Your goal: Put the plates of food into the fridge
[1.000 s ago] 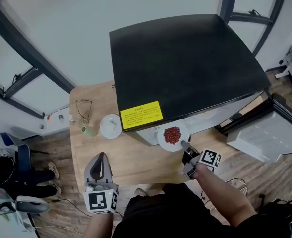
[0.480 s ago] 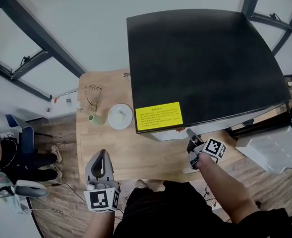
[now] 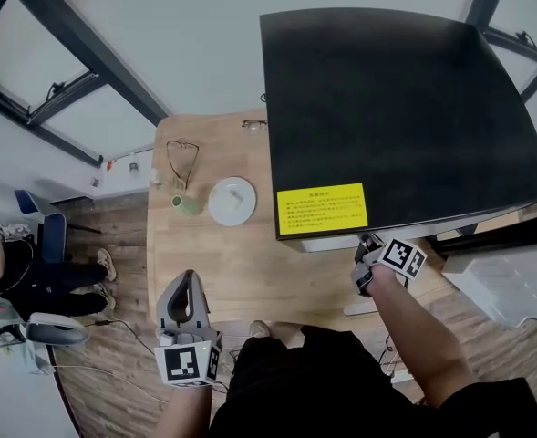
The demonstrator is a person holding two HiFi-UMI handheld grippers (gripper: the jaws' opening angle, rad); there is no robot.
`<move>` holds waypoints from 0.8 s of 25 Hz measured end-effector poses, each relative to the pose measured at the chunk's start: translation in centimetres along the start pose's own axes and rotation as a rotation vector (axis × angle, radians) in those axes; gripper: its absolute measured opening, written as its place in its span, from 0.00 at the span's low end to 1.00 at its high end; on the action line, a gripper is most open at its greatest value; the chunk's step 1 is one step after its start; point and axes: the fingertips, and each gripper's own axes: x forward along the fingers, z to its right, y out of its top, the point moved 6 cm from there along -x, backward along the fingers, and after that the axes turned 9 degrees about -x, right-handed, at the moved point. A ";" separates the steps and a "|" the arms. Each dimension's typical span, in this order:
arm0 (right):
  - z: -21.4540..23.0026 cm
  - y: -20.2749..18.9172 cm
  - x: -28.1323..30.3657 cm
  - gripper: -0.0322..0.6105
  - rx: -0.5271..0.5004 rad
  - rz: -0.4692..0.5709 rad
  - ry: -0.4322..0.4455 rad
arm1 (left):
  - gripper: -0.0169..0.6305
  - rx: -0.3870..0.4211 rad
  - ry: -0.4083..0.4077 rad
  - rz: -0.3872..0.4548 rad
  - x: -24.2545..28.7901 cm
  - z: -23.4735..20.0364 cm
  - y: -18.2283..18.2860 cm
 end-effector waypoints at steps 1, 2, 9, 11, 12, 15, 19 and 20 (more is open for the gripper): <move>-0.1 0.2 0.1 0.10 -0.043 -0.010 -0.021 | 0.03 0.003 0.001 0.001 -0.1 -0.1 0.0; -0.2 0.4 0.2 0.10 -0.089 -0.021 -0.042 | 0.03 0.003 0.002 0.001 -0.2 -0.2 0.0; -0.1 1.4 1.1 0.18 -0.317 -0.077 -0.213 | 0.03 -0.009 0.022 0.007 -0.8 -1.0 -0.1; -0.3 1.6 1.3 0.21 -0.395 -0.099 -0.261 | 0.03 -0.007 0.022 0.008 -0.9 -1.0 0.0; -0.4 1.7 1.4 0.22 -0.430 -0.109 -0.281 | 0.03 -0.007 0.022 0.007 -1.0 -1.0 0.0; -0.6 1.9 1.4 0.25 -0.527 -0.137 -0.333 | 0.03 -0.008 0.018 0.010 -1.0 -0.8 0.0; -0.6 1.9 1.6 0.28 -0.616 -0.158 -0.371 | 0.03 -0.004 0.006 0.015 -0.9 -0.5 0.1; -0.5 1.9 1.6 0.29 -0.640 -0.158 -0.380 | 0.03 -0.002 0.002 0.019 -0.8 -0.4 0.2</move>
